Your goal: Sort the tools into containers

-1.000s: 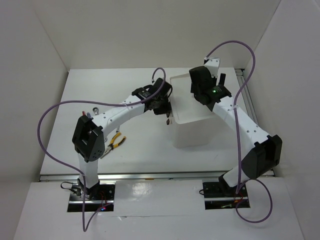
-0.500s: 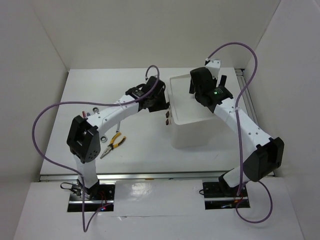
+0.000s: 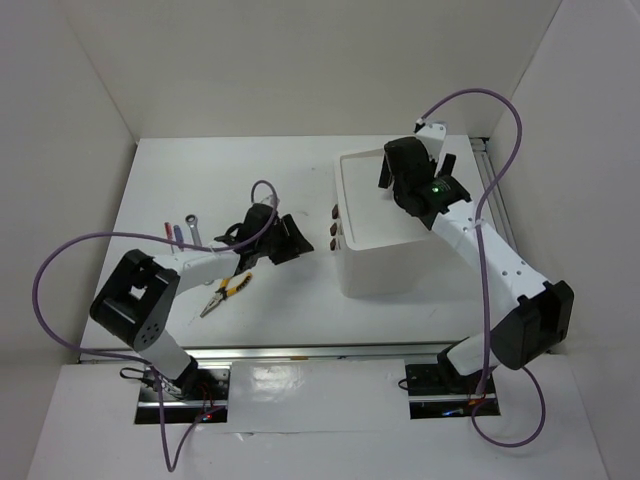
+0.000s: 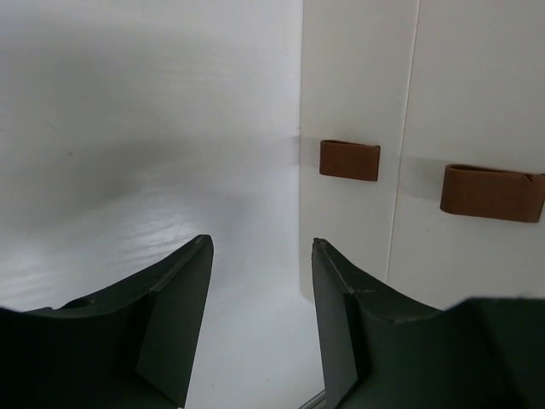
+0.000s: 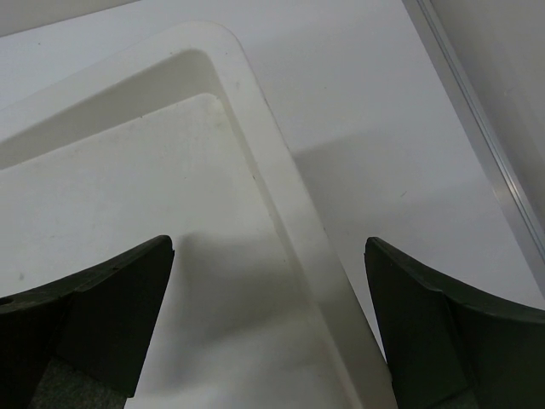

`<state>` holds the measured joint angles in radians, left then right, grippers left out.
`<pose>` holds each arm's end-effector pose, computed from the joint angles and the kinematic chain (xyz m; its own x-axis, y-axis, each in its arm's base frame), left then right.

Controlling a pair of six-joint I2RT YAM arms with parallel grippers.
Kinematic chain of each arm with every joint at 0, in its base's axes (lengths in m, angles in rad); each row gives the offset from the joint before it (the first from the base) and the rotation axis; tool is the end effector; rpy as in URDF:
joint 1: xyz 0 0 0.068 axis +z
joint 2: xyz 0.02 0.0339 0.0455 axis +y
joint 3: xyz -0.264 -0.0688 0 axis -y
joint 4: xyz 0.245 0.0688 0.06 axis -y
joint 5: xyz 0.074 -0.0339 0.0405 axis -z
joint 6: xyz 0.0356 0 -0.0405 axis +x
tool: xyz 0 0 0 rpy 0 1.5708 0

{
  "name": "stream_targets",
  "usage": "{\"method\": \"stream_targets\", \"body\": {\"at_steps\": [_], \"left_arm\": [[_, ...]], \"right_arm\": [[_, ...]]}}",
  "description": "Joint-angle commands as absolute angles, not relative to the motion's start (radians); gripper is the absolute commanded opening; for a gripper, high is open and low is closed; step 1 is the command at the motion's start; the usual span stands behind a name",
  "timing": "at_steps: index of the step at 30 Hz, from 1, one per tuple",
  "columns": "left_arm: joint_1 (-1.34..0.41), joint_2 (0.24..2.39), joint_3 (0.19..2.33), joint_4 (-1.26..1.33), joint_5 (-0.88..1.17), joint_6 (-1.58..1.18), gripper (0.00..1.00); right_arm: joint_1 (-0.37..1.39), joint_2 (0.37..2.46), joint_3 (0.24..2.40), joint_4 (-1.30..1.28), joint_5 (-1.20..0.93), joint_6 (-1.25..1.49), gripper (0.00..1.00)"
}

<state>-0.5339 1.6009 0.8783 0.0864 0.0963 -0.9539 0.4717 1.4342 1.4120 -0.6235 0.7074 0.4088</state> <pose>0.2904 -0.1757 0.1953 -0.7634 -0.4919 -0.4187 -0.0856 0.7195 -0.6891 0.2876 0.1207 0.3688 -0.4454 0.1120 -0.8883 0.3204 0.9464 -0.0414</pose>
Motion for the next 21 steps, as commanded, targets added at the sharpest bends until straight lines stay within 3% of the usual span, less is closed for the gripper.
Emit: {"method": "stream_targets", "body": {"at_steps": [1,9,21], "left_arm": [[-0.496,1.578,0.766,0.555,0.283,-1.066,0.62],[-0.468,1.753,0.618,1.265,0.412,-1.316,0.59],[-0.477,2.029,0.678,1.586,0.434,-1.488,0.55]], "right_arm": [[0.485,1.405,1.358,-0.709,0.591,0.509,1.0],[0.453,1.381,1.367,-0.747,0.63,0.48,1.0],[0.385,1.361,1.416,-0.792,0.661,0.408,1.0]]}}
